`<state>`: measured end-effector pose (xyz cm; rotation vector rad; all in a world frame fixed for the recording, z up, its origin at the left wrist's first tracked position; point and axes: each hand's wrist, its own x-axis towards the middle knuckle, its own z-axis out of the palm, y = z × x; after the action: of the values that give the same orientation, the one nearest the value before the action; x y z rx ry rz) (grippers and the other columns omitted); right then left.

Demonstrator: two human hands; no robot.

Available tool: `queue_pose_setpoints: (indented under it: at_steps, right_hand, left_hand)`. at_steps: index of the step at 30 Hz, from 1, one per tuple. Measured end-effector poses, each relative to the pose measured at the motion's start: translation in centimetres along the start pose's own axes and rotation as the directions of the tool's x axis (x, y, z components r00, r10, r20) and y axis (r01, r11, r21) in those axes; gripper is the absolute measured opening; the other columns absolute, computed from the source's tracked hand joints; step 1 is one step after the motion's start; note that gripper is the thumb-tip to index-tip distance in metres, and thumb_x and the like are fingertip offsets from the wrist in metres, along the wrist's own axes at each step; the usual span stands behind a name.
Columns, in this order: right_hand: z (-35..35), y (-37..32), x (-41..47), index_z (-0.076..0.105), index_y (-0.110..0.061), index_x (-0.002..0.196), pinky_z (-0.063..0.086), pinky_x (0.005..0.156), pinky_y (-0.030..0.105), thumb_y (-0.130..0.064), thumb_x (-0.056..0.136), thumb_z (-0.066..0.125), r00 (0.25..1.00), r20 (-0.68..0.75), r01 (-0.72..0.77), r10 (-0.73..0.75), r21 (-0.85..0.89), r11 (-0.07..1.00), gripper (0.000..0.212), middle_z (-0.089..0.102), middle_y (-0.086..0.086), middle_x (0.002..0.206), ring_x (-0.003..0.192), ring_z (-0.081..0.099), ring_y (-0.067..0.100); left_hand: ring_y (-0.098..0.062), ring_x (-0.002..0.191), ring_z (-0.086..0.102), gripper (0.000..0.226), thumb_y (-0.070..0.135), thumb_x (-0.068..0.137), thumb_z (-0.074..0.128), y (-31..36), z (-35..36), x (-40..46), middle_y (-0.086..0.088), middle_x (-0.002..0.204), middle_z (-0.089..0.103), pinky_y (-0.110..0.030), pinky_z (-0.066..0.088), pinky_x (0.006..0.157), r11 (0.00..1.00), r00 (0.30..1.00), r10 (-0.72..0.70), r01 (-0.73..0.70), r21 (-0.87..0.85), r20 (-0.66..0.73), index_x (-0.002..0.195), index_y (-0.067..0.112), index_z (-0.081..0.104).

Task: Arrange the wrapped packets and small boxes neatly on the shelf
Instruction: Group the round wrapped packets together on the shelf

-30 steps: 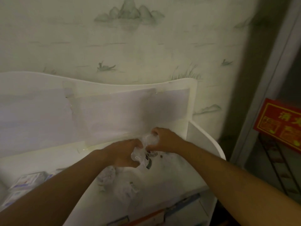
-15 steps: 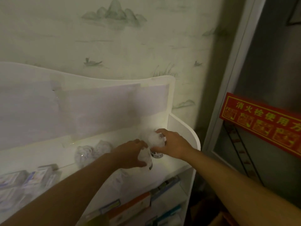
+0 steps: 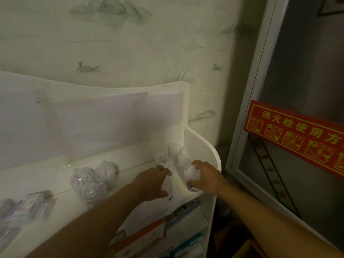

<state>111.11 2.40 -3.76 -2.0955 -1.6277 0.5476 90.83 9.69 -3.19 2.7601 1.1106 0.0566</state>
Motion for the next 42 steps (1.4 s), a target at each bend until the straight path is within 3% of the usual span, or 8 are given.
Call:
queue_pose_setpoints:
  at_steps: [13, 20, 24, 29, 42]
  right_hand:
    - [0.4, 1.6, 3.4, 0.031, -0.021, 0.146, 0.04, 0.104, 0.032, -0.042, 0.081, 0.072, 0.992, 0.123, 0.017, -0.021, 0.031, 0.999, 0.079, 0.048, 0.003, 0.141, 0.126, 0.049, 0.022]
    - [-0.3, 1.9, 4.6, 0.036, -0.017, 0.141, 0.041, 0.1, 0.029, -0.036, 0.087, 0.067, 0.973, 0.215, 0.072, -0.077, 0.032, 0.997, 0.065, 0.052, 0.005, 0.137, 0.121, 0.052, 0.023]
    - [-0.3, 2.2, 5.3, 0.028, -0.019, 0.146, 0.04, 0.102, 0.031, -0.042, 0.082, 0.07, 0.969, 0.227, 0.088, -0.096, 0.045, 0.995, 0.08, 0.047, 0.005, 0.143, 0.126, 0.049, 0.023]
    - [-0.6, 2.3, 5.9, 0.029, -0.017, 0.145, 0.042, 0.101, 0.032, -0.041, 0.083, 0.07, 0.958, 0.262, 0.109, -0.114, 0.034, 0.993, 0.079, 0.05, 0.006, 0.14, 0.124, 0.051, 0.024]
    - [-0.8, 2.7, 5.5, 0.023, -0.016, 0.148, 0.044, 0.099, 0.032, -0.036, 0.083, 0.071, 0.965, 0.248, 0.072, -0.087, 0.068, 0.995, 0.084, 0.05, 0.009, 0.139, 0.122, 0.053, 0.025]
  left_hand:
    - [-0.02, 0.121, 0.052, 0.069, 0.051, 0.085, 0.063, 0.9, 1.3, 3.2, 0.004, 0.147, 0.039, -0.039, 0.048, 0.099, 0.995, 0.995, -0.094, 0.095, -0.009, 0.034, 0.142, 0.034, 0.031]
    - [-0.02, 0.123, 0.051, 0.07, 0.056, 0.086, 0.059, 1.7, 1.3, 3.8, 0.004, 0.145, 0.043, -0.039, 0.046, 0.101, 0.989, 0.988, -0.146, 0.146, 0.01, 0.043, 0.144, 0.032, 0.029]
    - [-0.02, 0.122, 0.051, 0.071, 0.055, 0.085, 0.059, 1.6, 1.2, 3.8, 0.004, 0.144, 0.042, -0.038, 0.045, 0.1, 0.984, 0.983, -0.18, 0.179, 0.024, 0.048, 0.144, 0.031, 0.029]
    - [-0.022, 0.119, 0.053, 0.071, 0.059, 0.084, 0.06, 1.8, 1.6, 3.8, 0.004, 0.144, 0.042, -0.04, 0.046, 0.099, 0.975, 0.975, -0.221, 0.222, -0.01, 0.022, 0.142, 0.032, 0.03]
    - [-0.027, 0.111, 0.058, 0.068, 0.054, 0.086, 0.061, 2.6, 1.9, 4.9, 0.0, 0.145, 0.037, -0.039, 0.05, 0.093, 0.987, 0.987, -0.158, 0.157, -0.032, -0.02, 0.141, 0.028, 0.03]
